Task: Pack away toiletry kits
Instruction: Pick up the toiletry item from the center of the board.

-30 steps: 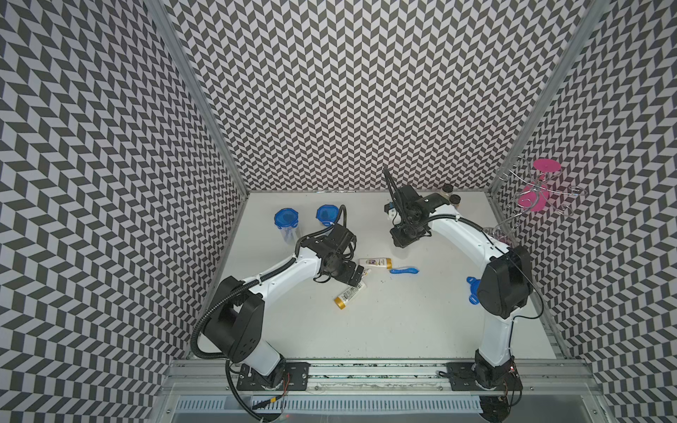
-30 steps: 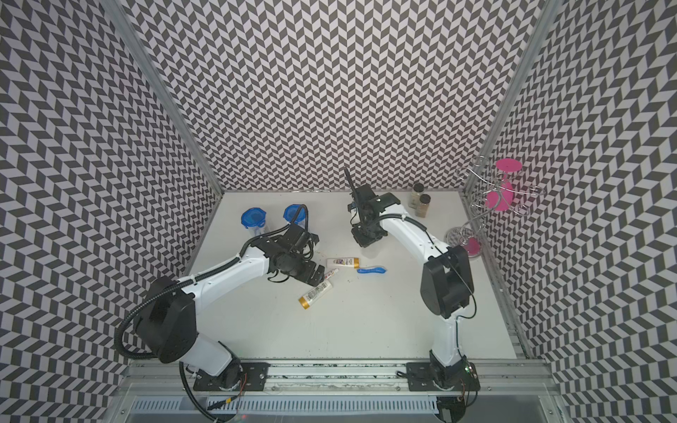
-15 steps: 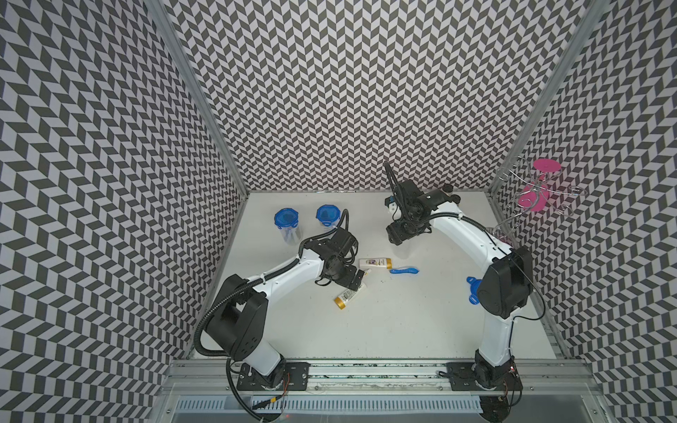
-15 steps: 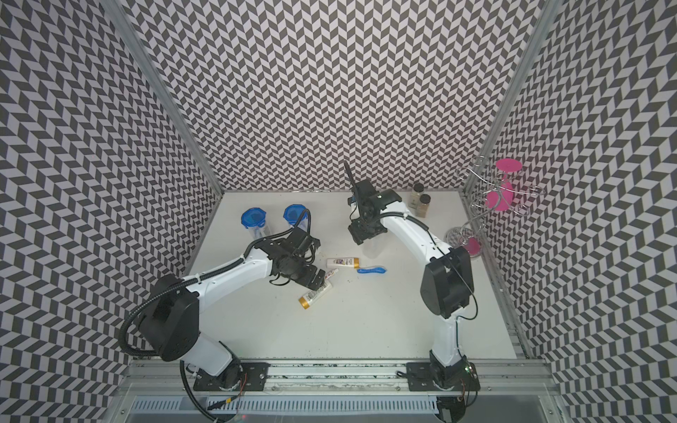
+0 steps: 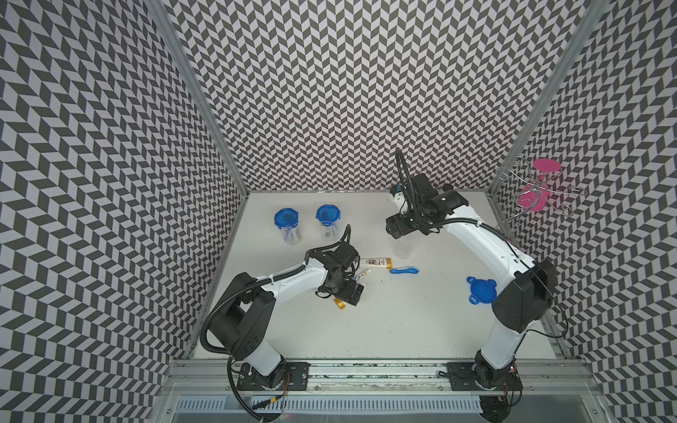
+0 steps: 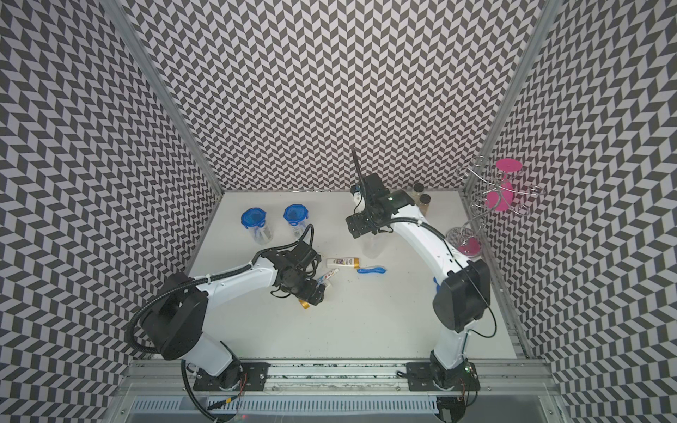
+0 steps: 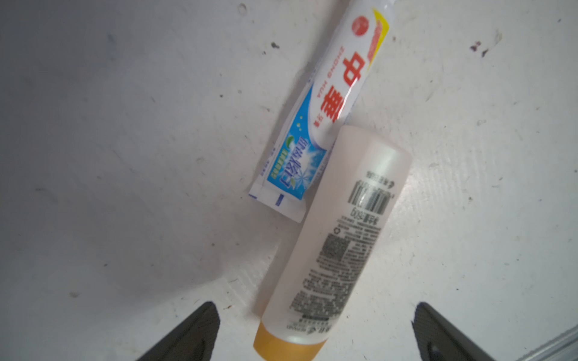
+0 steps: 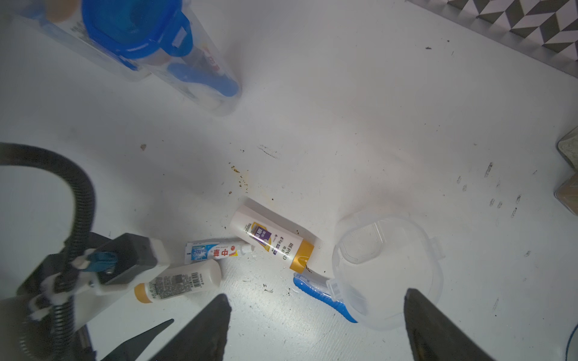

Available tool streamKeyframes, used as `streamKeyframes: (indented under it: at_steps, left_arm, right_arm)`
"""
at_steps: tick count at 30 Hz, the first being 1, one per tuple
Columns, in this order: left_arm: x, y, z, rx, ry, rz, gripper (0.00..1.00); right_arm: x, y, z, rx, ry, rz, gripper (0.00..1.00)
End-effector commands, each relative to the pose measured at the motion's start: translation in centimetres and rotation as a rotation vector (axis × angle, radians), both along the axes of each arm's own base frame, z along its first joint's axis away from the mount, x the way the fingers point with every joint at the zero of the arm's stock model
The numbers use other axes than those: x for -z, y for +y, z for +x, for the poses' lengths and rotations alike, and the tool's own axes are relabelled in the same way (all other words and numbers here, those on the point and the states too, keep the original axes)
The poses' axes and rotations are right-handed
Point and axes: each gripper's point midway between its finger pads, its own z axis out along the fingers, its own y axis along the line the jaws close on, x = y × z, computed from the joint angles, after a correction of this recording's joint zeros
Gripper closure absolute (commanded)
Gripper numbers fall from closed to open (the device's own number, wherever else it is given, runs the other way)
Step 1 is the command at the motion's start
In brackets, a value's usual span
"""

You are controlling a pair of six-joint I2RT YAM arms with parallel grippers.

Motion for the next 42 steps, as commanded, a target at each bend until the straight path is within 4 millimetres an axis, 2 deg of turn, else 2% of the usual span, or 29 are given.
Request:
streamKeyframes:
  at_steps: [1,5,10,13,15,18,22,25,27,29,33,37,42]
  left_arm:
    - [0.8,-1.9,-0.9,0.015,0.033,-0.044,0.02]
    - [1.1,-4.4,-2.3,0.064,0.070,-0.097,0.03]
    - [-1.1,-9.6,-2.8,0.147,0.078,-0.294,0.05]
    - [-2.8,-12.5,-3.2,0.199,0.101,-0.440,0.05]
    - [-3.5,-13.3,-3.0,0.229,0.092,-0.475,0.05]
    - [-4.2,-13.4,-2.4,0.263,0.058,-0.476,0.04]
    - [-5.8,-12.3,-1.2,0.293,-0.036,-0.457,0.05]
    - [-7.6,-11.3,0.7,0.297,-0.157,-0.439,0.06]
    - [-8.1,-10.8,2.4,0.287,-0.220,-0.425,0.07]
    - [-7.2,-10.2,4.3,0.262,-0.247,-0.372,0.07]
    - [-4.5,-9.5,6.0,0.249,-0.224,-0.275,0.09]
    - [-3.0,-9.3,5.6,0.239,-0.212,-0.202,0.11]
    - [-0.7,-7.8,4.0,0.231,-0.182,-0.119,0.16]
  right_arm:
    - [-3.2,0.5,-0.3,0.014,-0.087,0.120,0.14]
    - [-5.2,-1.0,-1.0,0.067,-0.162,0.189,0.14]
    - [-6.6,-4.9,-1.8,0.171,-0.234,0.271,0.13]
    - [-5.8,-7.7,-2.0,0.255,-0.217,0.321,0.12]
    - [-5.2,-9.1,-2.0,0.298,-0.200,0.332,0.12]
    - [-4.8,-10.5,-1.7,0.341,-0.194,0.340,0.11]
    - [-4.5,-12.1,-1.6,0.389,-0.204,0.327,0.12]
    - [-3.9,-12.6,-2.4,0.410,-0.193,0.341,0.12]
    - [-3.2,-12.6,-2.9,0.411,-0.181,0.361,0.12]
    - [-2.7,-12.4,-3.3,0.403,-0.177,0.375,0.12]
    - [-2.1,-12.6,-3.5,0.398,-0.179,0.370,0.11]
    - [-2.5,-12.8,-3.6,0.400,-0.188,0.367,0.11]
    - [-2.5,-12.4,-3.5,0.392,-0.181,0.387,0.11]
